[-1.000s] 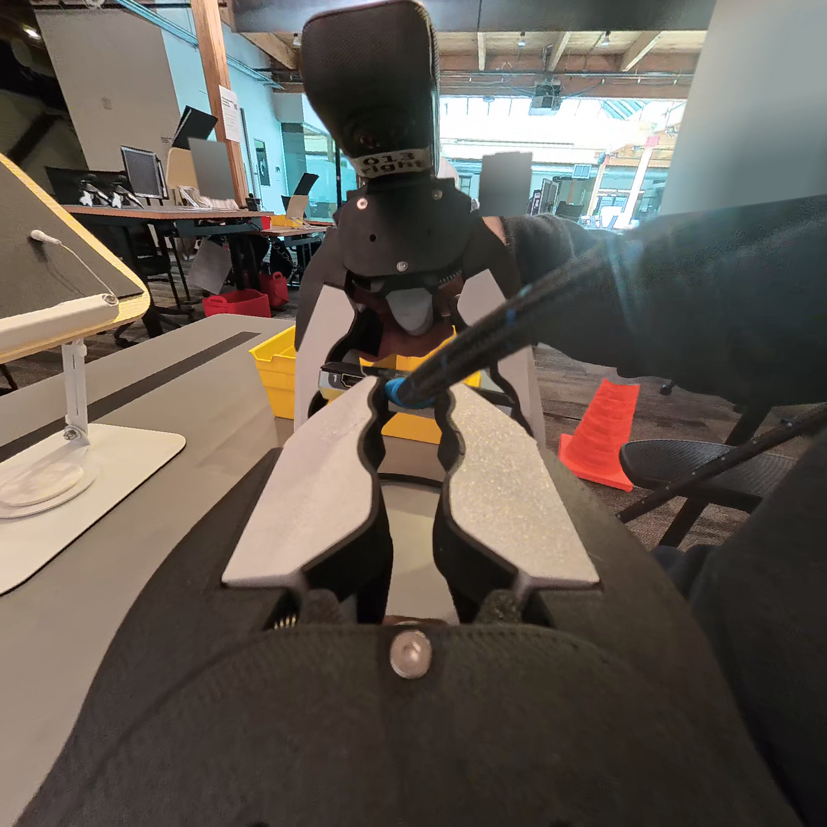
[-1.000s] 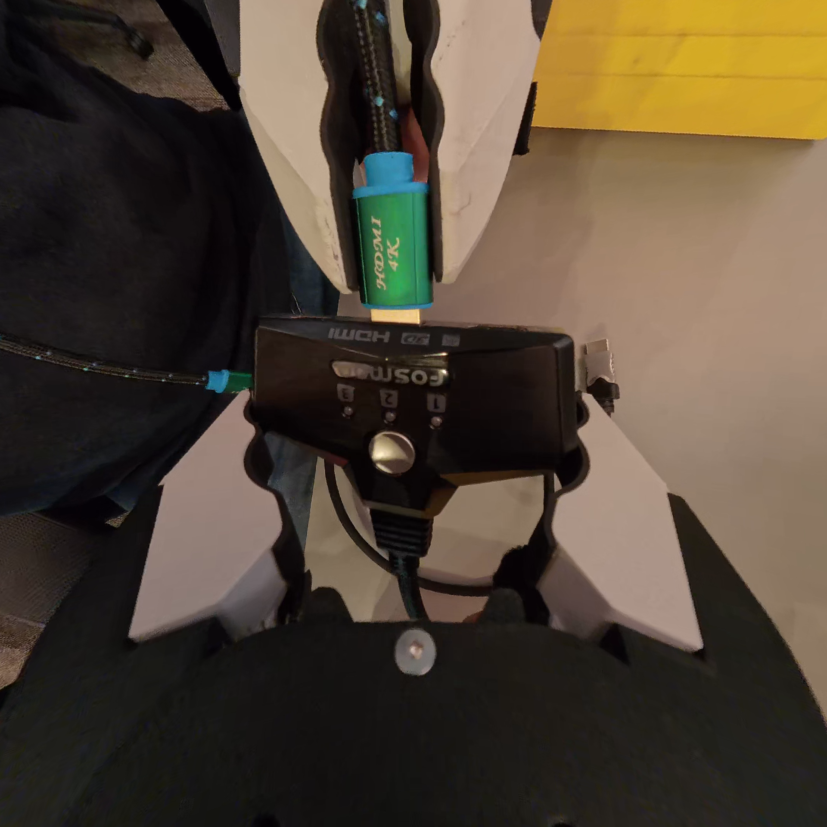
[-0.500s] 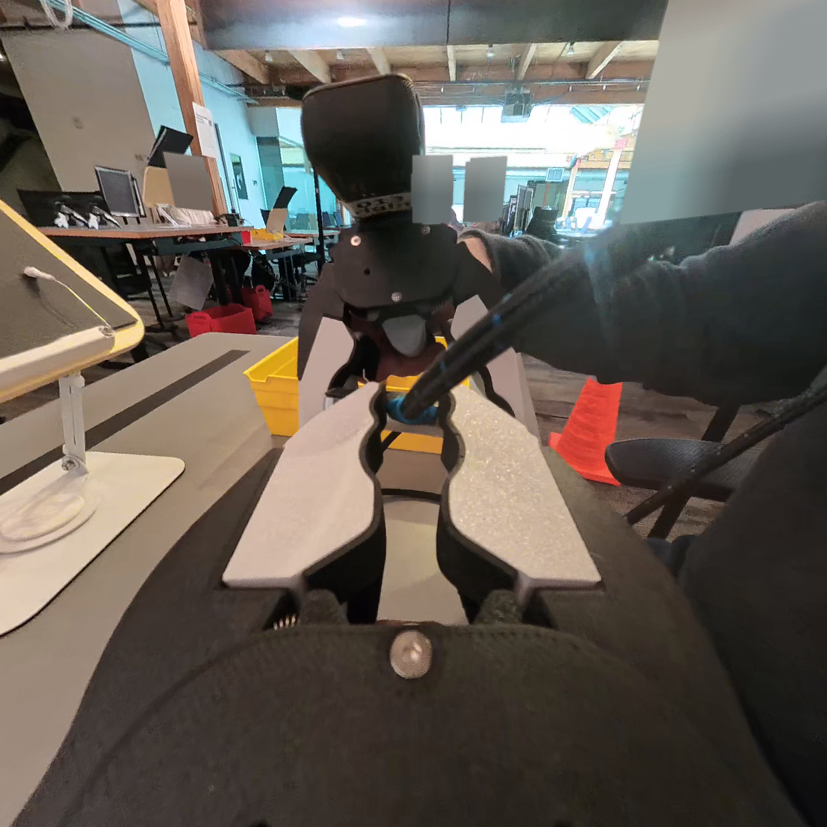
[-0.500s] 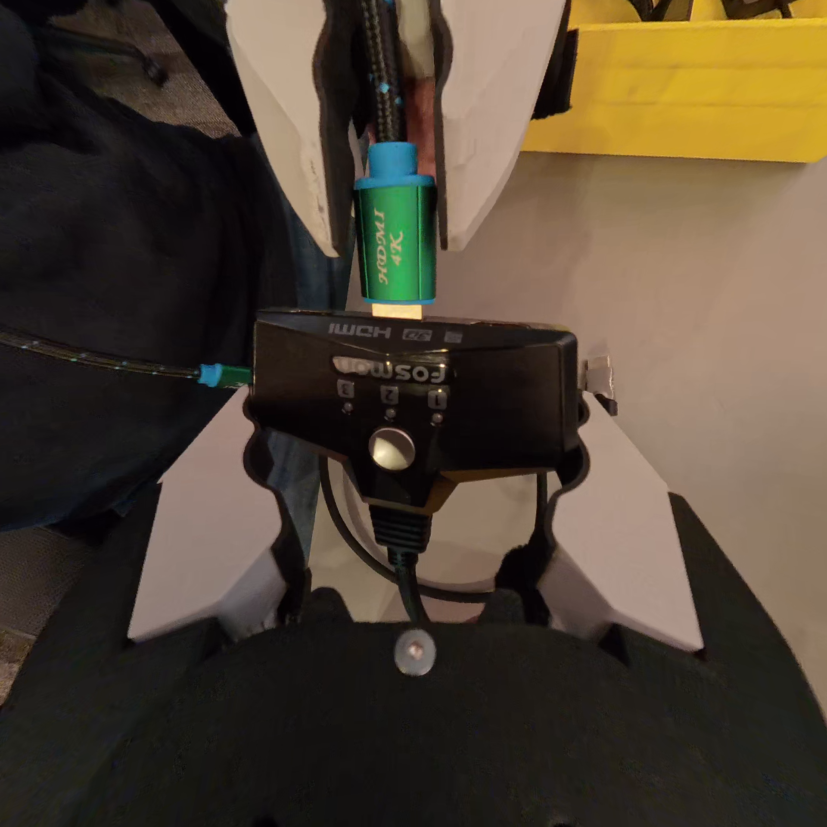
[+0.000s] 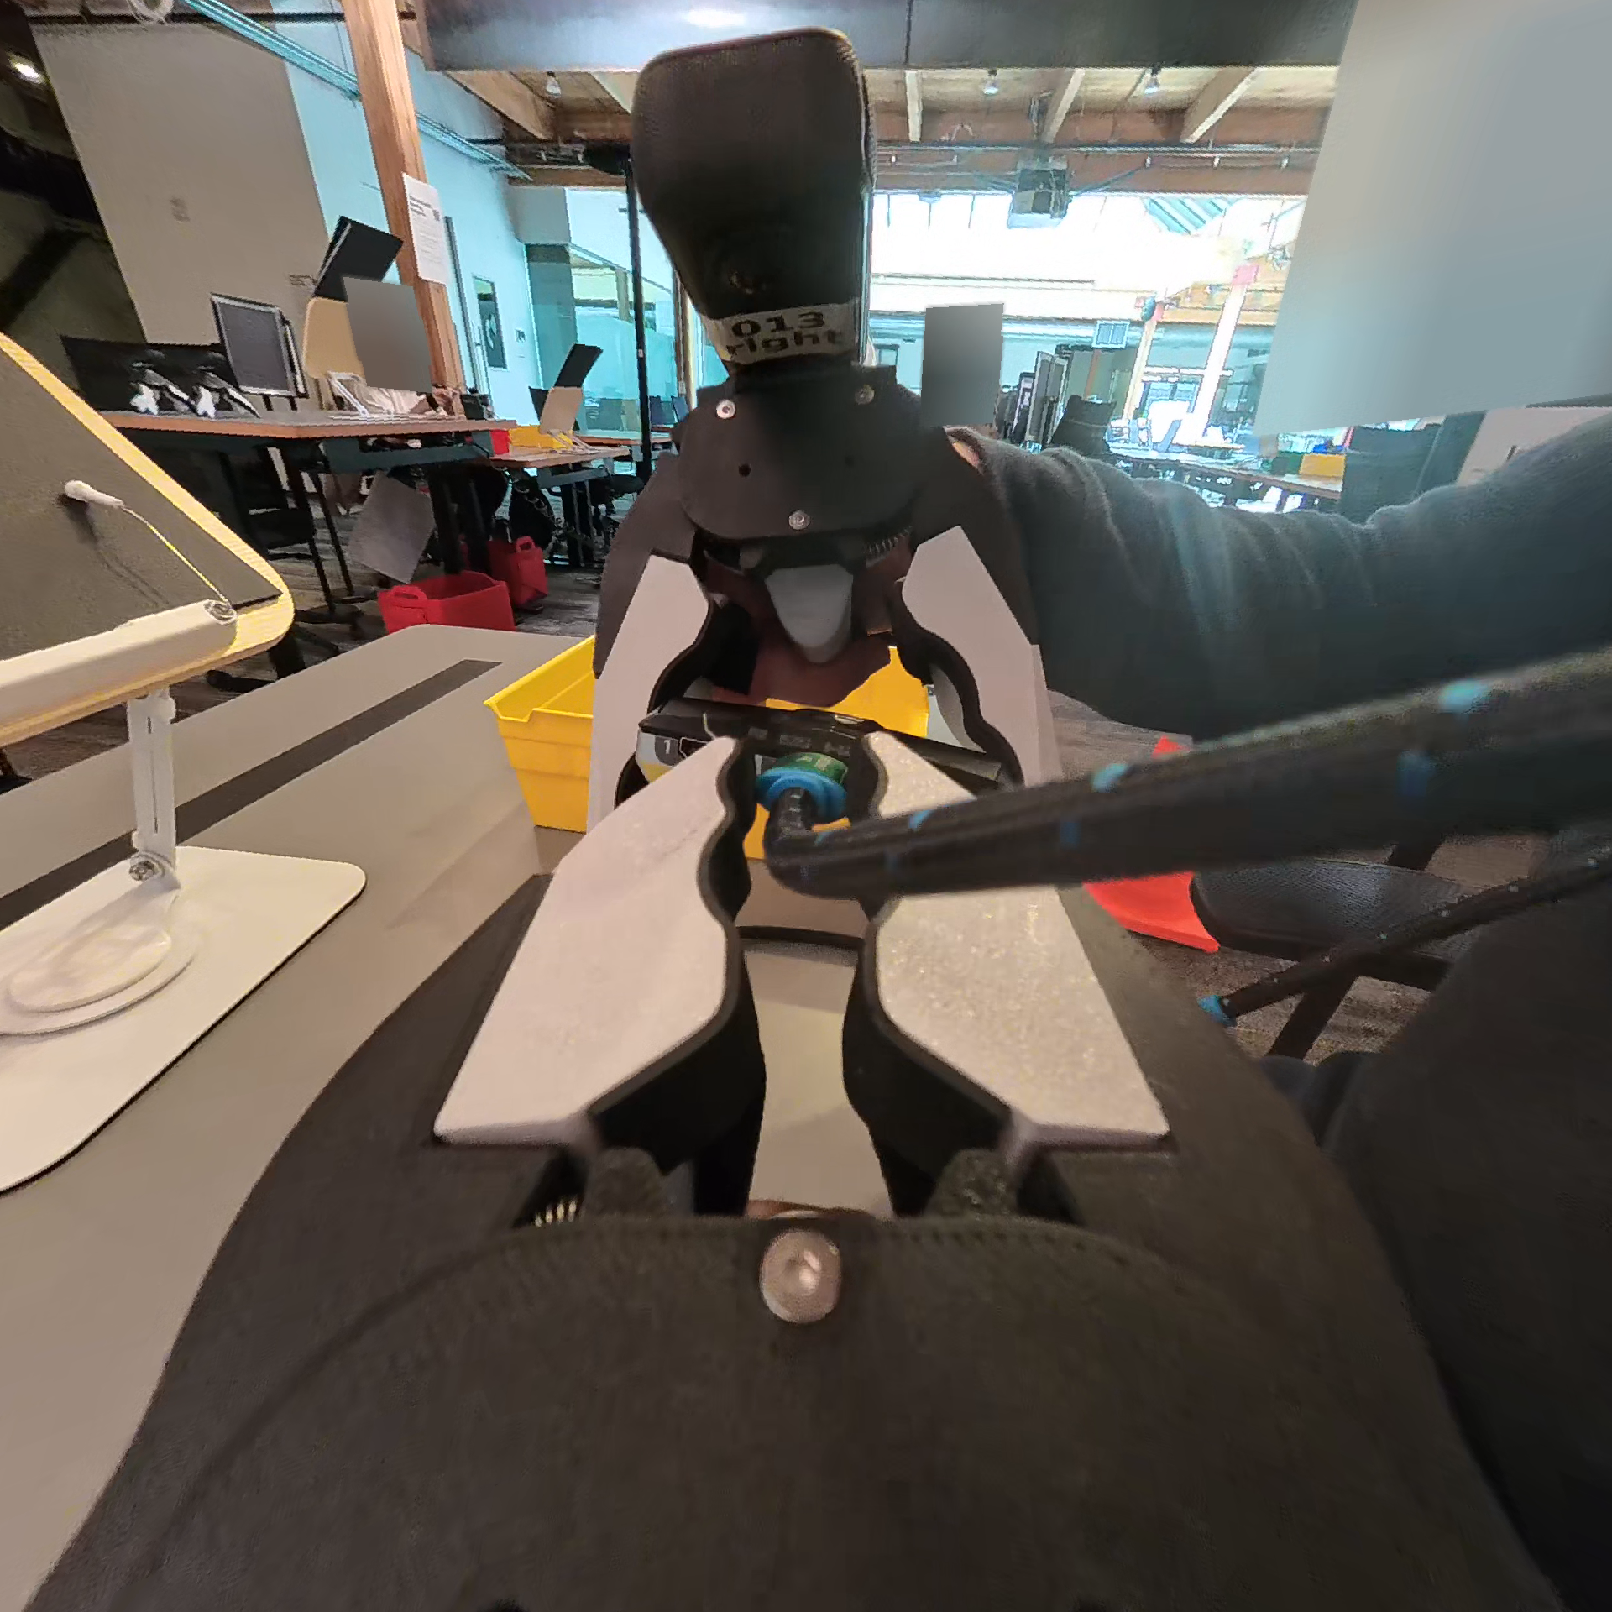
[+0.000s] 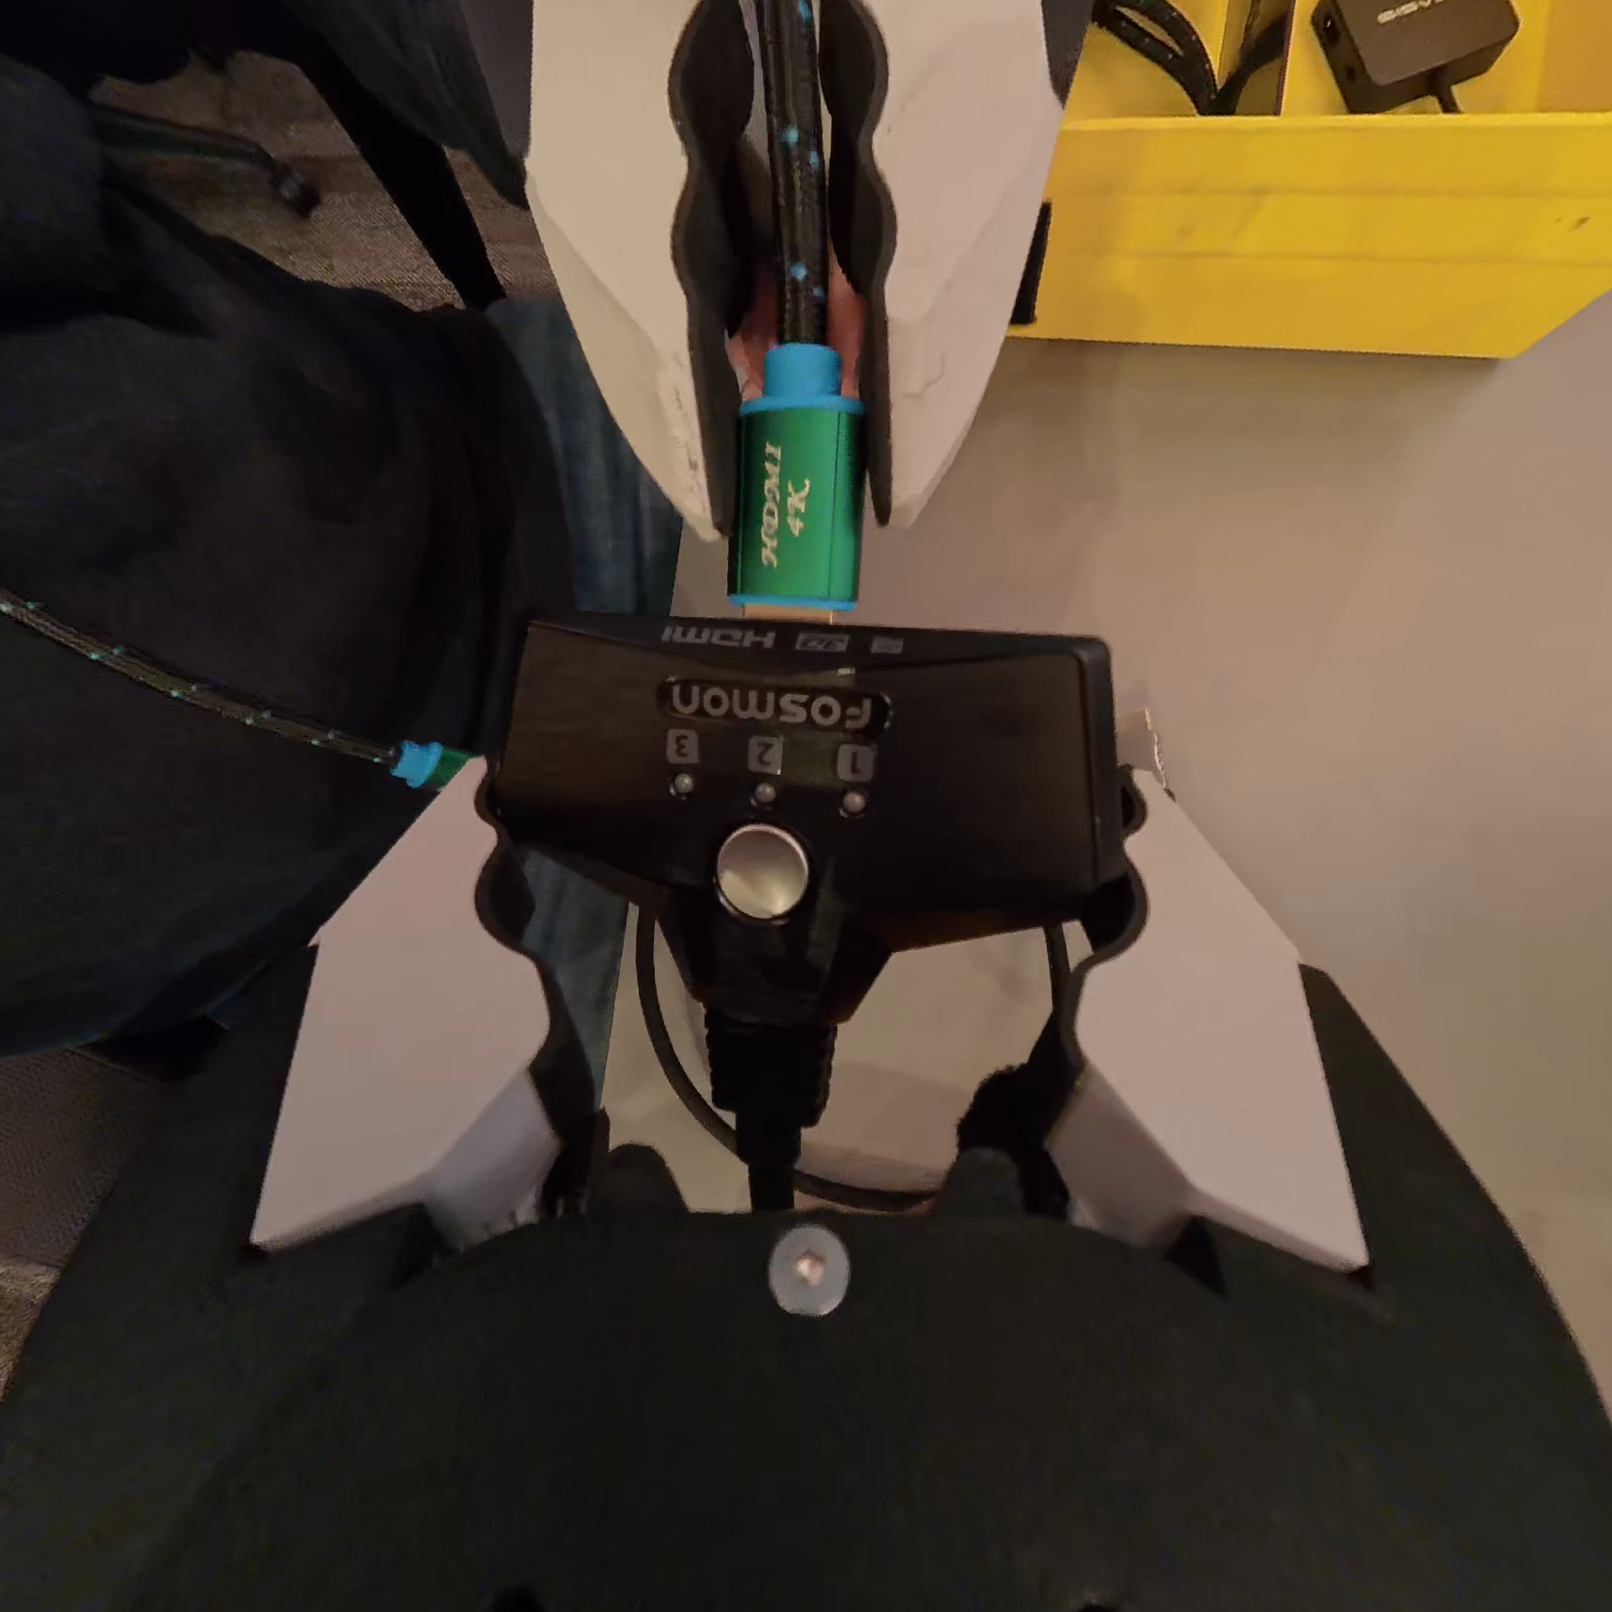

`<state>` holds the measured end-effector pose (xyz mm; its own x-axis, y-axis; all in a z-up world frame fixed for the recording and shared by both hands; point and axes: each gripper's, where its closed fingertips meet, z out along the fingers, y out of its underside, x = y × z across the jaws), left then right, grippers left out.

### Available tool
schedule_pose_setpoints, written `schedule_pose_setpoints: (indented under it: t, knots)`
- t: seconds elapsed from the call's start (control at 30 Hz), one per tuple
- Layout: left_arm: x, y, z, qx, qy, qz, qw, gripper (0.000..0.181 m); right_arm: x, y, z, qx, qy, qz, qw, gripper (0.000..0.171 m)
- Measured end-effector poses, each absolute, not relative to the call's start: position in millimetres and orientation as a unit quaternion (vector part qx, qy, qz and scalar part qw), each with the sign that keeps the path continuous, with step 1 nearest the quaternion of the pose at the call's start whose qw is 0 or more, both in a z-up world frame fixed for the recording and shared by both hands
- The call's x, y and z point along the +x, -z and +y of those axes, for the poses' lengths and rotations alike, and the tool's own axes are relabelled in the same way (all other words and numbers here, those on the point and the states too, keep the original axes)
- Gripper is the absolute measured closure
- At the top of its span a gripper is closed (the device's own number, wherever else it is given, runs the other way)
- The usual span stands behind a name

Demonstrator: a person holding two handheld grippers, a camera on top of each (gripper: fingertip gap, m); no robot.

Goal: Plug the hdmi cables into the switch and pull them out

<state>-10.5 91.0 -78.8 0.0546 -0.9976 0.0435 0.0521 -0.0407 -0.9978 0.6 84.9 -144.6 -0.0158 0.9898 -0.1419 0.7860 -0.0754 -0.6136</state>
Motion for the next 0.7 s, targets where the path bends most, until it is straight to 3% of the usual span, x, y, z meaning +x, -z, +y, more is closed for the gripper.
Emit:
schedule_pose_setpoints:
  t: [0.7]
  knots:
    - [-12.2,89.8,103.9,-0.533,0.494,0.464,0.507,0.162,5.0,150.3,100.6,-0.689,-0.222,-0.662,0.193,0.042]
